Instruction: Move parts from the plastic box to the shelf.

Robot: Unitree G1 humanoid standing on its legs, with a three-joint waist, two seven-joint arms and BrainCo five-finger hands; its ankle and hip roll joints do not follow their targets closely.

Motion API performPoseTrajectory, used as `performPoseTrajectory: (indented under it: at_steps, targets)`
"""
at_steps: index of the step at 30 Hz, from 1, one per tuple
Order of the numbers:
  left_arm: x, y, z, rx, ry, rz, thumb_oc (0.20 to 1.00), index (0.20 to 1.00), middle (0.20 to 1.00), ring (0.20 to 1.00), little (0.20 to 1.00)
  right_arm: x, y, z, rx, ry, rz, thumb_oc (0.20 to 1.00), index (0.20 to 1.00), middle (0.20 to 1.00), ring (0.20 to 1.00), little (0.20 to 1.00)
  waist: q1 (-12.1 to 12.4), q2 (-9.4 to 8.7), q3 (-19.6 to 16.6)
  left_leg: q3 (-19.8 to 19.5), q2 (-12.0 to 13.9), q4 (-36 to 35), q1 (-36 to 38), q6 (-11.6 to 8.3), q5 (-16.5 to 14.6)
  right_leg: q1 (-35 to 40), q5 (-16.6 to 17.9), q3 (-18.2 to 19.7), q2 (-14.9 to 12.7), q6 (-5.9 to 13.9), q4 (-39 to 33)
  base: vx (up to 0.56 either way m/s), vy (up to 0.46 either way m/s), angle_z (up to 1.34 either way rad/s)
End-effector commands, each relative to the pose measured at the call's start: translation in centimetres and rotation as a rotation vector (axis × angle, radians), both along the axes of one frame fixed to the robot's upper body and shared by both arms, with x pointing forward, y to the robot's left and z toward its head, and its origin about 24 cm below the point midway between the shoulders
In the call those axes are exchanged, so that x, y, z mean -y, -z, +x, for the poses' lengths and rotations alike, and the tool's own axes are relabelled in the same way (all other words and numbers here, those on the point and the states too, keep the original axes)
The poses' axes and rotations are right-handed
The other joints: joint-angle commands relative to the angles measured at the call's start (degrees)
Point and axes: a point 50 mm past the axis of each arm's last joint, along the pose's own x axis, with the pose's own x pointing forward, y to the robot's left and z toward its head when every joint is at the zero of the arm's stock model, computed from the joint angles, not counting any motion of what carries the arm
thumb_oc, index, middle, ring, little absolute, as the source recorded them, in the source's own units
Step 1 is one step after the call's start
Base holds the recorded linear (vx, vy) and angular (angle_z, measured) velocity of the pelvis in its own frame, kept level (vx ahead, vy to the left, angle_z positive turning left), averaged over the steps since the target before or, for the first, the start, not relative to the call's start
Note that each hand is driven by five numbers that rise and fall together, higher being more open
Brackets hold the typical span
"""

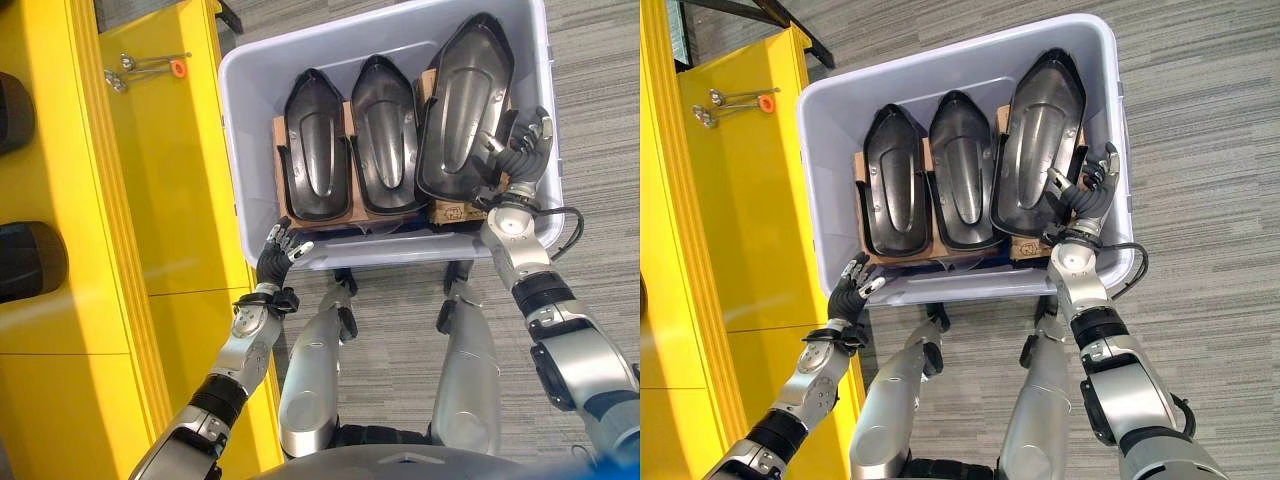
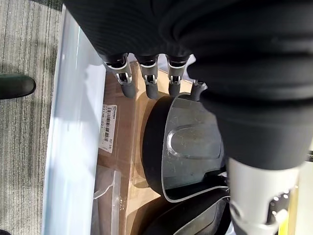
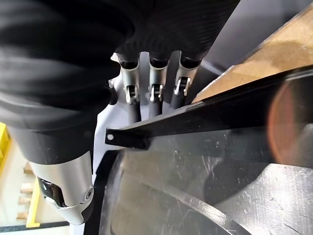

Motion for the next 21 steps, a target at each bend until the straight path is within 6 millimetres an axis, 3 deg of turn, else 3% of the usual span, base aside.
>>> performPoseTrajectory:
  at_steps: [1,9,21]
  targets:
    - [1.0,1.4,-1.3,-0.052,0.046,0.004,1.000,1.000,1.000,1.000,1.000,2.6,1.3,-0.1,-0.106,0.054,0.044,1.000,1.000,1.000,1.000,1.000,0.39,2.52,-1.05,-5.63,2.28,5.76,-5.18,-3.00,-5.17,-3.58,-7.87,-2.55,0.44,-0.51,7.26,0.00,-0.019,-0.04]
    - [0.7,1.6,-1.4,-0.051,0.060,0.012,1.000,1.000,1.000,1.000,1.000,3.1,2.1,0.2,-0.195,0.056,0.052,1.000,1.000,1.000,1.000,1.000,0.64,2.72,-1.05,-5.53,2.43,5.81,-5.86,-3.20,-5.04,-4.46,-7.98,-2.89,0.51,-0.70,7.69,0.00,-0.007,-0.01]
    - [0.2,1.4,-1.3,-0.036,0.061,0.021,1.000,1.000,1.000,1.000,1.000,3.8,4.9,0.2,-0.518,0.072,-0.179,1.000,1.000,1.000,1.000,1.000,0.98,2.49,-1.05,-5.69,2.91,6.37,-7.17,-3.21,-4.97,-5.50,-7.95,-3.17,0.41,-0.80,8.17,0.00,0.000,0.00]
